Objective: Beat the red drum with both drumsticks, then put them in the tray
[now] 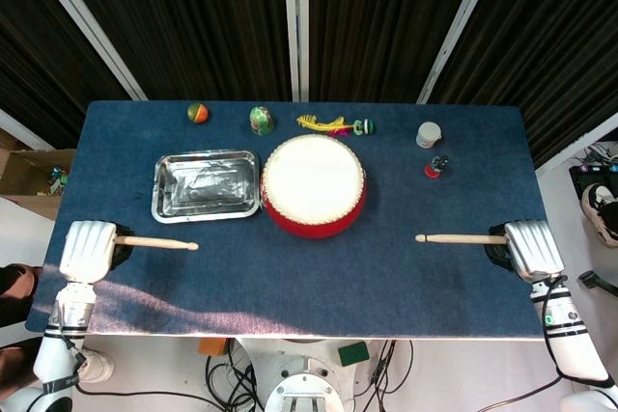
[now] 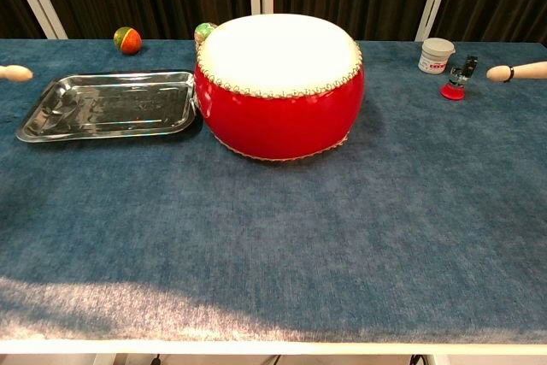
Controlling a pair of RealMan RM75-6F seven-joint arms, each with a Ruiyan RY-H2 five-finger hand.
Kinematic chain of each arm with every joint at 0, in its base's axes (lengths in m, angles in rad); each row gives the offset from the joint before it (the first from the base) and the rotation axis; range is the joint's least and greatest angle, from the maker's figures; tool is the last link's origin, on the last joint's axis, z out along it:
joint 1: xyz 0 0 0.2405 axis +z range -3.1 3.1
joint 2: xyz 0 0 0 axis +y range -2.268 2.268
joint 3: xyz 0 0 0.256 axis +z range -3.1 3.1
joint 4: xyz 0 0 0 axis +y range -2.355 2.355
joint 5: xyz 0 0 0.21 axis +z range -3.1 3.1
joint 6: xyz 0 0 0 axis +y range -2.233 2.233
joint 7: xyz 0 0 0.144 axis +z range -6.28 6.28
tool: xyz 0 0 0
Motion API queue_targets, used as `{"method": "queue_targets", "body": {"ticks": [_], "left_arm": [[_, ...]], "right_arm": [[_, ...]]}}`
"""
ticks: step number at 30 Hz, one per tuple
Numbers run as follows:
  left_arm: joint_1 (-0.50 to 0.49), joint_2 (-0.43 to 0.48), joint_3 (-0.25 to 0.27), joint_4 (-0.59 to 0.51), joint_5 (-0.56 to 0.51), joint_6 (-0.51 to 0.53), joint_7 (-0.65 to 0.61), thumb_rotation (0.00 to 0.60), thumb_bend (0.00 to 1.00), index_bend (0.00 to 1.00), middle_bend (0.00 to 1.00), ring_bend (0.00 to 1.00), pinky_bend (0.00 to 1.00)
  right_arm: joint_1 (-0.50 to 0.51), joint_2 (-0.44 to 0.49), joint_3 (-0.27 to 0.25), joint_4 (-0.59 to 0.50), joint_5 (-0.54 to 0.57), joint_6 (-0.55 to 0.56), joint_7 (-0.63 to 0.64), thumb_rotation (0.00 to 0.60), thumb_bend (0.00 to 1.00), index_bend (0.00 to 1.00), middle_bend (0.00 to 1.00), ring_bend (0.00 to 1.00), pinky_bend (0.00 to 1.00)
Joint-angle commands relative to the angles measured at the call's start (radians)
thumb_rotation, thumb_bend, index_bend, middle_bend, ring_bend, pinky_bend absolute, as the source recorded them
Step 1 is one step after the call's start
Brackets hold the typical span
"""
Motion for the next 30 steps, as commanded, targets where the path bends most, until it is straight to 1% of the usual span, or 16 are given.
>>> {"method": "queue_targets", "body": {"ticks": [1, 8, 12, 15, 19, 23, 26, 30], "left_arm": [[0.007, -0.002, -0.002, 0.0, 0.005, 0.003, -0.003, 0.6, 0.49, 1.0, 1.0, 1.0, 1.0], [-0.007, 0.01, -0.024, -0.016, 0.018, -0.025, 0.014, 0.6, 0.49, 1.0, 1.0, 1.0, 1.0], [-0.044, 0.024, -0.057, -0.029, 0.009, -0.07, 0.037, 0.6, 0.49, 1.0, 1.0, 1.0, 1.0], [-0.092, 0.029, -0.096, -0.024, -0.019, -0.136, 0.043, 0.6, 0.49, 1.0, 1.0, 1.0, 1.0], [-0.175, 0.02, -0.153, 0.004, -0.066, -0.24, 0.063, 0.6, 0.49, 1.0, 1.0, 1.0, 1.0], [-0.243, -0.003, -0.192, 0.035, -0.125, -0.331, 0.088, 0.6, 0.49, 1.0, 1.0, 1.0, 1.0], [-0.282, -0.019, -0.21, 0.052, -0.154, -0.371, 0.113, 0.6, 0.49, 1.0, 1.0, 1.0, 1.0], [-0.319, -0.034, -0.243, 0.07, -0.196, -0.395, 0.123, 0.6, 0.49, 1.0, 1.0, 1.0, 1.0]], "right_arm": [[-0.005, -0.006, 0.003, 0.007, -0.01, -0.002, 0.008, 0.6, 0.5, 1.0, 1.0, 1.0, 1.0], [0.002, -0.002, 0.016, -0.006, -0.034, -0.029, 0.008, 0.6, 0.5, 1.0, 1.0, 1.0, 1.0], [0.033, 0.024, 0.039, -0.024, -0.03, -0.083, 0.021, 0.6, 0.5, 1.0, 1.0, 1.0, 1.0], [0.101, 0.047, 0.086, -0.036, -0.006, -0.172, 0.026, 0.6, 0.5, 1.0, 1.0, 1.0, 1.0], [0.227, 0.051, 0.171, -0.053, 0.061, -0.32, -0.022, 0.6, 0.5, 1.0, 1.0, 1.0, 1.0], [0.346, 0.0, 0.238, -0.016, 0.154, -0.446, -0.101, 0.6, 0.5, 1.0, 1.0, 1.0, 1.0], [0.424, -0.071, 0.262, 0.041, 0.225, -0.512, -0.184, 0.6, 0.5, 1.0, 1.0, 1.0, 1.0], [0.505, -0.188, 0.276, 0.143, 0.29, -0.556, -0.251, 0.6, 0.5, 1.0, 1.0, 1.0, 1.0]]}}
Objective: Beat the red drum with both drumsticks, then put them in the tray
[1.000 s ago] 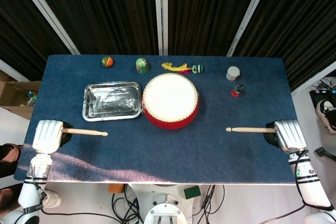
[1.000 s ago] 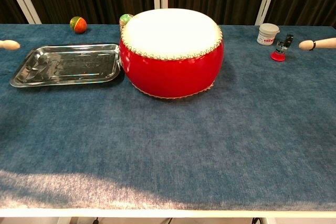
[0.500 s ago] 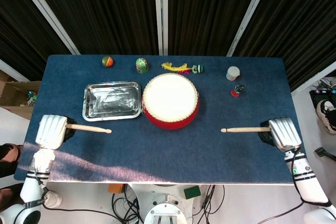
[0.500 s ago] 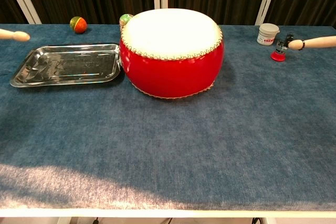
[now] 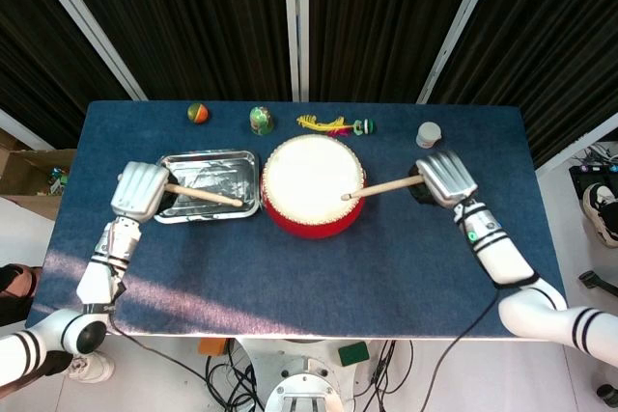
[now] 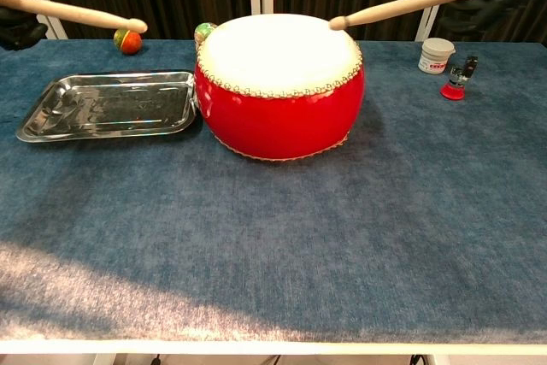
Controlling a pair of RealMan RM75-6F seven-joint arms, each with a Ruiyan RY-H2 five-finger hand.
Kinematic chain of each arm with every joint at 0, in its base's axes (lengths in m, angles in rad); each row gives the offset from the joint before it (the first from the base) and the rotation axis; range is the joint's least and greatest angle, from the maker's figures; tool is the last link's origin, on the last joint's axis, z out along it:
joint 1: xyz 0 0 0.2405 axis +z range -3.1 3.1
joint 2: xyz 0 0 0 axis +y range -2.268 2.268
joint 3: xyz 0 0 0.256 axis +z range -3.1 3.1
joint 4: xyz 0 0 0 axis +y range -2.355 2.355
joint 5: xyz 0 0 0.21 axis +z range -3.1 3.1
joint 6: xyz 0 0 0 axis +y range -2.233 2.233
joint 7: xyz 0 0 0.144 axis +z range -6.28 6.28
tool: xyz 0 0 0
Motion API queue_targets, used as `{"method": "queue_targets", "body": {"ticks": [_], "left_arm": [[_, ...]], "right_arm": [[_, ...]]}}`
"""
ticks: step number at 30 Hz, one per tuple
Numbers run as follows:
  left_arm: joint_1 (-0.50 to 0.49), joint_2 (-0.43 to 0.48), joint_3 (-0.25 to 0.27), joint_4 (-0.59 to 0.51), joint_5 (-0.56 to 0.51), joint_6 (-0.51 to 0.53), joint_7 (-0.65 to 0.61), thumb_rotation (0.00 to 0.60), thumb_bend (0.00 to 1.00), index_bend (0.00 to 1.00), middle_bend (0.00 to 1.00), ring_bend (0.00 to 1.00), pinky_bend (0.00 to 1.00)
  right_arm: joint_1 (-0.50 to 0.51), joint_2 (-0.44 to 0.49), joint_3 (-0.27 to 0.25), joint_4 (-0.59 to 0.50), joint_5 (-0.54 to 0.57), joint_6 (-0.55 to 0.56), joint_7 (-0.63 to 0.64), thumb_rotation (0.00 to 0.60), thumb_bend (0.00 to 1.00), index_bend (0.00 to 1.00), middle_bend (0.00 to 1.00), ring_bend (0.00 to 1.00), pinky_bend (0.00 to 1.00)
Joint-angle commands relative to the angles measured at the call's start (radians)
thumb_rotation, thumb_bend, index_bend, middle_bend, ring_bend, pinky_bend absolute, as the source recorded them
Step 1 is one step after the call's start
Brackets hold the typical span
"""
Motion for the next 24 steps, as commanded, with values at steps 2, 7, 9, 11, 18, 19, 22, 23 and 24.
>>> {"method": "queue_targets", "body": {"ticks": [2, 7, 9, 11, 18, 19, 22, 23, 24], "left_arm": [[-0.043, -0.015, -0.04, 0.019, -0.044, -0.028, 0.011, 0.6, 0.49, 1.0, 1.0, 1.0, 1.0], [-0.102, -0.041, -0.064, 0.057, -0.089, -0.068, 0.044, 0.6, 0.49, 1.0, 1.0, 1.0, 1.0], [-0.126, -0.066, -0.065, 0.086, -0.111, -0.09, 0.06, 0.6, 0.49, 1.0, 1.0, 1.0, 1.0], [-0.152, -0.107, -0.059, 0.132, -0.132, -0.111, 0.082, 0.6, 0.49, 1.0, 1.0, 1.0, 1.0], [-0.225, -0.256, -0.021, 0.319, -0.19, -0.179, 0.155, 0.6, 0.49, 1.0, 1.0, 1.0, 1.0], [-0.228, -0.264, -0.023, 0.33, -0.195, -0.178, 0.154, 0.6, 0.49, 1.0, 1.0, 1.0, 1.0], [-0.216, -0.253, -0.038, 0.309, -0.175, -0.119, 0.124, 0.6, 0.49, 1.0, 1.0, 1.0, 1.0], [-0.21, -0.24, -0.042, 0.291, -0.166, -0.099, 0.118, 0.6, 0.49, 1.0, 1.0, 1.0, 1.0], [-0.204, -0.225, -0.044, 0.272, -0.156, -0.079, 0.116, 0.6, 0.49, 1.0, 1.0, 1.0, 1.0]], "right_arm": [[0.112, -0.167, 0.023, 0.166, 0.09, -0.078, -0.127, 0.6, 0.5, 1.0, 1.0, 1.0, 1.0], [0.183, -0.225, -0.012, 0.252, 0.189, -0.136, -0.297, 0.6, 0.5, 1.0, 1.0, 1.0, 1.0], [0.191, -0.223, 0.0, 0.235, 0.206, -0.108, -0.317, 0.6, 0.5, 1.0, 1.0, 1.0, 1.0], [0.177, -0.207, 0.037, 0.186, 0.193, -0.042, -0.273, 0.6, 0.5, 1.0, 1.0, 1.0, 1.0], [0.13, -0.099, 0.103, 0.06, 0.15, 0.064, -0.162, 0.6, 0.5, 1.0, 1.0, 1.0, 1.0], [0.128, -0.088, 0.097, 0.055, 0.161, 0.058, -0.174, 0.6, 0.5, 1.0, 1.0, 1.0, 1.0], [0.131, -0.085, 0.069, 0.068, 0.192, 0.037, -0.215, 0.6, 0.5, 1.0, 1.0, 1.0, 1.0], [0.132, -0.093, 0.058, 0.079, 0.202, 0.028, -0.225, 0.6, 0.5, 1.0, 1.0, 1.0, 1.0], [0.135, -0.101, 0.045, 0.092, 0.212, 0.015, -0.237, 0.6, 0.5, 1.0, 1.0, 1.0, 1.0]]}}
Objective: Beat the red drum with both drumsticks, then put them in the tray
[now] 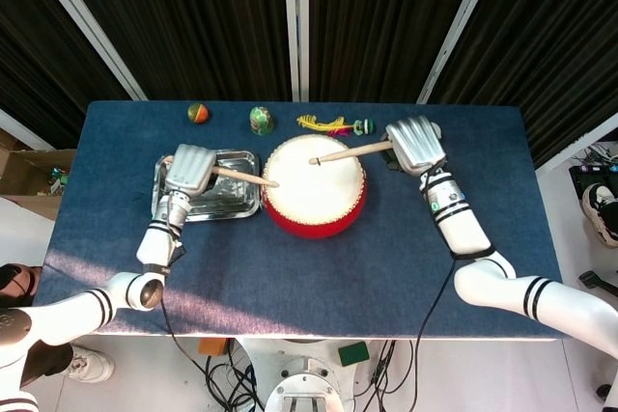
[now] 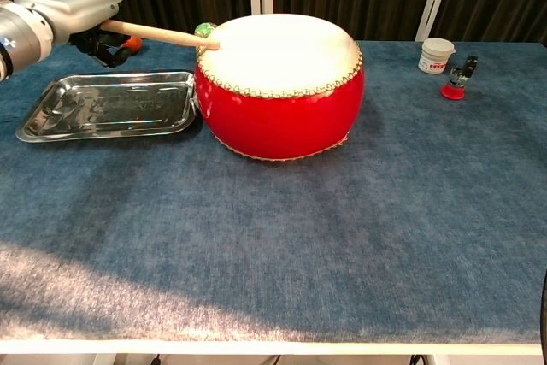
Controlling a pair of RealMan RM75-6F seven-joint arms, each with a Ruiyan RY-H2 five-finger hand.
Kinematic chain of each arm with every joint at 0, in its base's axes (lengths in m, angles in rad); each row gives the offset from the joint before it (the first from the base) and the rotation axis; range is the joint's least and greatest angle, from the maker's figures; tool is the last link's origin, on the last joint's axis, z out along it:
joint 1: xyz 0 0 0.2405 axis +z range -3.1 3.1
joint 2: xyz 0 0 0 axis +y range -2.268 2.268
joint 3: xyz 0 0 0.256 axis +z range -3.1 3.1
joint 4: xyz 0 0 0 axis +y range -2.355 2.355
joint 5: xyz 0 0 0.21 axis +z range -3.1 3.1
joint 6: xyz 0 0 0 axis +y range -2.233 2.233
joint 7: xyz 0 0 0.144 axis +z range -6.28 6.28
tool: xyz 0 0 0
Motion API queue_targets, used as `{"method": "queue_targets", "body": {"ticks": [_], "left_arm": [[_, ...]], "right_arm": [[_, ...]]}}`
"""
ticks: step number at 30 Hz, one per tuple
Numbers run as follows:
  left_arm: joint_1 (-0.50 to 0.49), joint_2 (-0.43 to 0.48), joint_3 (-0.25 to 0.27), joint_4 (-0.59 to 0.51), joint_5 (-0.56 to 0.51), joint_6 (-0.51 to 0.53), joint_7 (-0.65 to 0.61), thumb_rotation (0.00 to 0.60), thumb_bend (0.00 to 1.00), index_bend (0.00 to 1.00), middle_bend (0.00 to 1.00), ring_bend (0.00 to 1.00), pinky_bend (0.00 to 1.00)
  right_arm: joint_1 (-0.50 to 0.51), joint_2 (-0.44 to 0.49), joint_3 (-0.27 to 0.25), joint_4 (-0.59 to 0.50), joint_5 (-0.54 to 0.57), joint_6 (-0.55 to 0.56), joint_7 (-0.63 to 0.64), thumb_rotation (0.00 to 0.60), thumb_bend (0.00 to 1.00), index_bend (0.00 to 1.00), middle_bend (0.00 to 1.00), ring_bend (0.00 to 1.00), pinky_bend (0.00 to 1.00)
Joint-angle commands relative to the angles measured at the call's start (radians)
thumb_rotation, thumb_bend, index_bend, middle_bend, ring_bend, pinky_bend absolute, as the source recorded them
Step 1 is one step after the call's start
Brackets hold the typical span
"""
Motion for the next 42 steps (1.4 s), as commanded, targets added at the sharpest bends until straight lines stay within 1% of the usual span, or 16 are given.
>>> {"method": "queue_targets", "body": {"ticks": [1, 5, 7, 10, 14, 16, 18, 21, 25, 29, 30, 31, 33, 36, 39, 42], "left_arm": [[0.02, 0.056, -0.011, -0.077, 0.037, 0.085, -0.013, 0.6, 0.49, 1.0, 1.0, 1.0, 1.0], [0.032, 0.098, -0.017, -0.149, 0.054, 0.134, 0.006, 0.6, 0.49, 1.0, 1.0, 1.0, 1.0], [0.029, 0.093, -0.015, -0.159, 0.05, 0.136, 0.016, 0.6, 0.49, 1.0, 1.0, 1.0, 1.0], [0.009, 0.054, 0.002, -0.128, 0.031, 0.104, 0.042, 0.6, 0.49, 1.0, 1.0, 1.0, 1.0], [-0.026, -0.025, 0.022, -0.044, 0.001, 0.042, 0.06, 0.6, 0.49, 1.0, 1.0, 1.0, 1.0], [-0.044, -0.057, 0.03, 0.007, -0.013, 0.014, 0.08, 0.6, 0.49, 1.0, 1.0, 1.0, 1.0], [-0.051, -0.067, 0.029, 0.033, -0.013, 0.019, 0.091, 0.6, 0.49, 1.0, 1.0, 1.0, 1.0], [-0.039, -0.043, 0.009, 0.01, 0.015, 0.086, 0.069, 0.6, 0.49, 1.0, 1.0, 1.0, 1.0], [-0.016, 0.033, -0.015, -0.099, 0.059, 0.174, 0.065, 0.6, 0.49, 1.0, 1.0, 1.0, 1.0], [-0.019, 0.059, -0.024, -0.158, 0.068, 0.19, 0.08, 0.6, 0.49, 1.0, 1.0, 1.0, 1.0], [-0.022, 0.055, -0.021, -0.158, 0.064, 0.183, 0.088, 0.6, 0.49, 1.0, 1.0, 1.0, 1.0], [-0.028, 0.045, -0.016, -0.152, 0.056, 0.17, 0.096, 0.6, 0.49, 1.0, 1.0, 1.0, 1.0], [-0.038, 0.016, -0.005, -0.129, 0.041, 0.147, 0.104, 0.6, 0.49, 1.0, 1.0, 1.0, 1.0], [-0.058, -0.049, 0.025, -0.042, 0.012, 0.087, 0.122, 0.6, 0.49, 1.0, 1.0, 1.0, 1.0], [-0.07, -0.082, 0.037, 0.027, -0.009, 0.057, 0.148, 0.6, 0.49, 1.0, 1.0, 1.0, 1.0], [-0.06, -0.065, 0.02, 0.015, 0.0, 0.094, 0.129, 0.6, 0.49, 1.0, 1.0, 1.0, 1.0]], "right_arm": [[0.005, -0.019, -0.05, 0.048, 0.046, -0.053, -0.066, 0.6, 0.5, 1.0, 1.0, 1.0, 1.0], [0.033, -0.067, -0.119, 0.13, 0.081, -0.105, -0.17, 0.6, 0.5, 1.0, 1.0, 1.0, 1.0], [0.042, -0.085, -0.131, 0.149, 0.097, -0.102, -0.205, 0.6, 0.5, 1.0, 1.0, 1.0, 1.0], [0.036, -0.08, -0.097, 0.121, 0.082, -0.048, -0.168, 0.6, 0.5, 1.0, 1.0, 1.0, 1.0], [0.01, -0.023, -0.038, 0.033, 0.025, 0.031, -0.065, 0.6, 0.5, 1.0, 1.0, 1.0, 1.0], [-0.002, 0.009, -0.02, -0.007, 0.011, 0.055, -0.035, 0.6, 0.5, 1.0, 1.0, 1.0, 1.0], [-0.009, 0.024, -0.018, -0.023, 0.013, 0.058, -0.029, 0.6, 0.5, 1.0, 1.0, 1.0, 1.0], [-0.007, 0.022, -0.043, -0.007, 0.035, 0.03, -0.058, 0.6, 0.5, 1.0, 1.0, 1.0, 1.0], [0.012, -0.035, -0.098, 0.077, 0.074, -0.036, -0.115, 0.6, 0.5, 1.0, 1.0, 1.0, 1.0], [0.038, -0.083, -0.147, 0.152, 0.093, -0.079, -0.202, 0.6, 0.5, 1.0, 1.0, 1.0, 1.0], [0.042, -0.086, -0.147, 0.155, 0.087, -0.068, -0.212, 0.6, 0.5, 1.0, 1.0, 1.0, 1.0], [0.04, -0.087, -0.132, 0.146, 0.074, -0.041, -0.198, 0.6, 0.51, 1.0, 1.0, 1.0, 1.0], [0.029, -0.074, -0.094, 0.107, 0.052, 0.002, -0.134, 0.6, 0.51, 1.0, 1.0, 1.0, 1.0], [0.007, -0.018, -0.04, 0.019, 0.001, 0.062, -0.038, 0.6, 0.51, 1.0, 1.0, 1.0, 1.0], [-0.007, 0.024, -0.021, -0.034, -0.015, 0.085, -0.01, 0.6, 0.51, 1.0, 1.0, 1.0, 1.0], [-0.009, 0.029, -0.034, -0.032, 0.005, 0.058, -0.017, 0.6, 0.51, 1.0, 1.0, 1.0, 1.0]]}}
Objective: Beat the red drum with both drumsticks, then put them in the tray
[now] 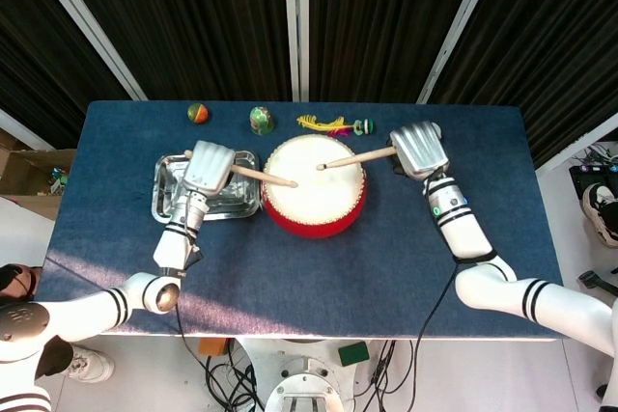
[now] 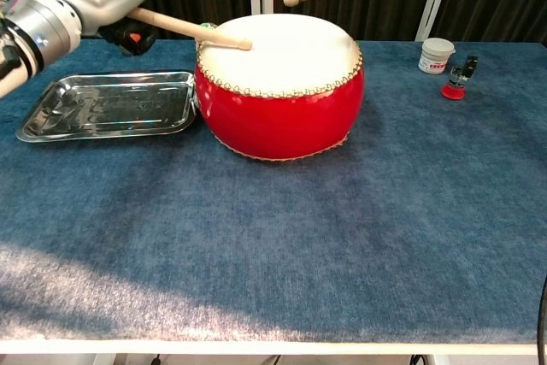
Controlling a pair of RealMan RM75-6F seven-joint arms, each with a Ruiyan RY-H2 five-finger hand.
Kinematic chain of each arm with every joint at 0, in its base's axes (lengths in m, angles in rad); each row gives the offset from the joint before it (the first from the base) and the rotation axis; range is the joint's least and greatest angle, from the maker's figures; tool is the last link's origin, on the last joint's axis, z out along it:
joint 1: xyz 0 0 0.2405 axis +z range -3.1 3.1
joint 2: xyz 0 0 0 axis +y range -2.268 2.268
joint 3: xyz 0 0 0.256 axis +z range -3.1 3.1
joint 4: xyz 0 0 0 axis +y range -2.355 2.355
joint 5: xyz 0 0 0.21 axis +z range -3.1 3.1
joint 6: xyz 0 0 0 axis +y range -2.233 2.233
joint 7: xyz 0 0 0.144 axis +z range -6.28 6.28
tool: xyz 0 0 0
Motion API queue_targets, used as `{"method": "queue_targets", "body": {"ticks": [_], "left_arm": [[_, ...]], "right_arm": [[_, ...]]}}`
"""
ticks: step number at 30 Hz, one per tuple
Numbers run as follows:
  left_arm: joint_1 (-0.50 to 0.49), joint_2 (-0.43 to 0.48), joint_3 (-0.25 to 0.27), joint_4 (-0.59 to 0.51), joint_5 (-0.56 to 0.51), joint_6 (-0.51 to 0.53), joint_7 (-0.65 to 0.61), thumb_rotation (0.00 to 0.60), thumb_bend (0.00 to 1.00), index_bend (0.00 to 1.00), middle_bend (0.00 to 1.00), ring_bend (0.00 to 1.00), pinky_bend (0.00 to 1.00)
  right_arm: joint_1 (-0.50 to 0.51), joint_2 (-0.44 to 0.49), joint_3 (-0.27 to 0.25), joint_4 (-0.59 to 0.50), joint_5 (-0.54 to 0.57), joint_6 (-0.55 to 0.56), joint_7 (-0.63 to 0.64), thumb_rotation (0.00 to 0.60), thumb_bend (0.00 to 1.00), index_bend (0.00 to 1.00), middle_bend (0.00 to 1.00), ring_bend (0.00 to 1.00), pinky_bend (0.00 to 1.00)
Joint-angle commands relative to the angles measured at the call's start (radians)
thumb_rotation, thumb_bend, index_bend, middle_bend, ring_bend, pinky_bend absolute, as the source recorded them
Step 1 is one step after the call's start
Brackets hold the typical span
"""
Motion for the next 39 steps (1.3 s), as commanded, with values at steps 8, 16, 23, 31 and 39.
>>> {"method": "queue_targets", "body": {"ticks": [8, 16, 23, 31, 39], "left_arm": [[0.041, 0.127, -0.043, -0.187, 0.054, 0.134, -0.03, 0.6, 0.49, 1.0, 1.0, 1.0, 1.0], [0.007, 0.039, 0.011, -0.096, 0.002, 0.022, 0.015, 0.6, 0.49, 1.0, 1.0, 1.0, 1.0], [0.006, 0.032, -0.013, -0.06, 0.004, 0.046, -0.016, 0.6, 0.49, 1.0, 1.0, 1.0, 1.0], [0.048, 0.169, -0.064, -0.263, 0.058, 0.163, -0.05, 0.6, 0.49, 1.0, 1.0, 1.0, 1.0], [0.136, 0.241, -0.016, -0.307, 0.087, 0.207, -0.131, 0.6, 0.49, 1.0, 1.0, 1.0, 1.0]], "right_arm": [[0.029, -0.098, -0.099, 0.167, 0.076, -0.134, -0.118, 0.6, 0.51, 1.0, 1.0, 1.0, 1.0], [-0.004, -0.038, -0.012, 0.054, -0.005, -0.004, 0.013, 0.6, 0.51, 1.0, 1.0, 1.0, 1.0], [-0.022, 0.003, 0.0, 0.006, -0.009, 0.002, 0.045, 0.6, 0.51, 1.0, 1.0, 1.0, 1.0], [0.014, -0.122, -0.085, 0.191, 0.051, -0.107, -0.064, 0.6, 0.51, 1.0, 1.0, 1.0, 1.0], [-0.077, -0.022, -0.027, 0.051, -0.072, 0.054, 0.13, 0.6, 0.51, 1.0, 1.0, 1.0, 1.0]]}}
